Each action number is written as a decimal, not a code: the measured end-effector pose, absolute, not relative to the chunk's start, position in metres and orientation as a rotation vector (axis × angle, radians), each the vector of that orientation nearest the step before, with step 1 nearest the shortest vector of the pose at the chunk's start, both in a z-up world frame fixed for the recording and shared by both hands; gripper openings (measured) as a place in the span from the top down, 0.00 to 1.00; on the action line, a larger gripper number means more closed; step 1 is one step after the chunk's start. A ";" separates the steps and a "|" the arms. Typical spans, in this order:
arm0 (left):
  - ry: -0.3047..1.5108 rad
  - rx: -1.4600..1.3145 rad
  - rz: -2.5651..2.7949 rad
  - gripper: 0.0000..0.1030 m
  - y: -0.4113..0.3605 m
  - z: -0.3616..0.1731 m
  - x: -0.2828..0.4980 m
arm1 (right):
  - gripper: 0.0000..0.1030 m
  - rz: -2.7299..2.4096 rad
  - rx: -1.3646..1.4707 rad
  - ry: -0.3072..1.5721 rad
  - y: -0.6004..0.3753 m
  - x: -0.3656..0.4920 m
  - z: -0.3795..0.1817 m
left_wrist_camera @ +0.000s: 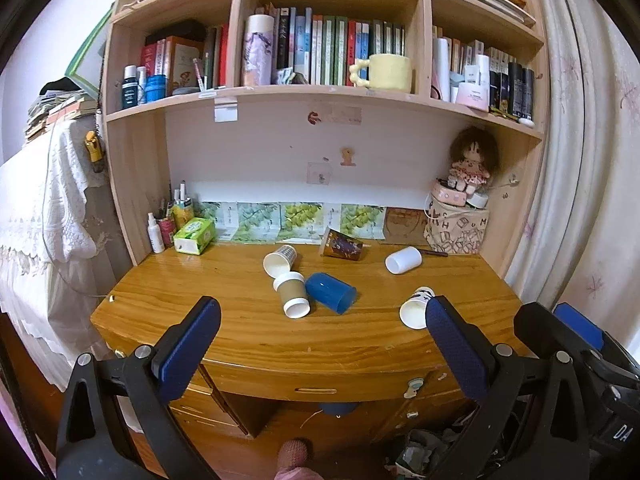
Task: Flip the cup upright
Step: 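Move both tools toward the white plastic cup lying on its side, then close the left gripper around the white plastic cup's body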
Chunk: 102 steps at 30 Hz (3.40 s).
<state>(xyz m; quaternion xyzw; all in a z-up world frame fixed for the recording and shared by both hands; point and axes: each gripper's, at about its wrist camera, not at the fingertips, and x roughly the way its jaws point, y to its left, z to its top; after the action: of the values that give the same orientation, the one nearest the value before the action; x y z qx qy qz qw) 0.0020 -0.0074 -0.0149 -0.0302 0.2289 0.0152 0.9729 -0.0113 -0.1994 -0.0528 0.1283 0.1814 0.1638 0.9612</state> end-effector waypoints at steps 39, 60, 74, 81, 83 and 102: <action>0.740 -0.030 -0.248 0.01 -0.031 -0.039 0.255 | 0.00 0.155 0.395 0.599 -0.228 0.200 -0.075; 1.005 0.080 -0.388 0.01 -0.072 -0.080 0.454 | 0.00 -0.015 0.565 0.701 -0.266 0.343 -0.106; 1.146 0.258 -0.508 0.01 -0.139 -0.158 0.534 | 0.00 -0.142 0.737 0.789 -0.313 0.390 -0.174; 1.189 0.337 -0.594 0.01 -0.177 -0.181 0.550 | 0.00 -0.168 0.801 0.824 -0.321 0.399 -0.202; 1.208 0.355 -0.608 0.01 -0.187 -0.190 0.556 | 0.00 -0.173 0.815 0.840 -0.320 0.401 -0.210; 1.428 0.407 -0.672 0.12 -0.222 -0.257 0.583 | 0.00 -0.202 0.757 0.925 -0.317 0.415 -0.242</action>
<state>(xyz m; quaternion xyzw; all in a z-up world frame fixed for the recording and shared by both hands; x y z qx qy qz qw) 0.5828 -0.2218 -0.2572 0.1818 0.6377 -0.3000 0.6858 0.4147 -0.3173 -0.2417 0.3557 0.4348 -0.0948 0.8219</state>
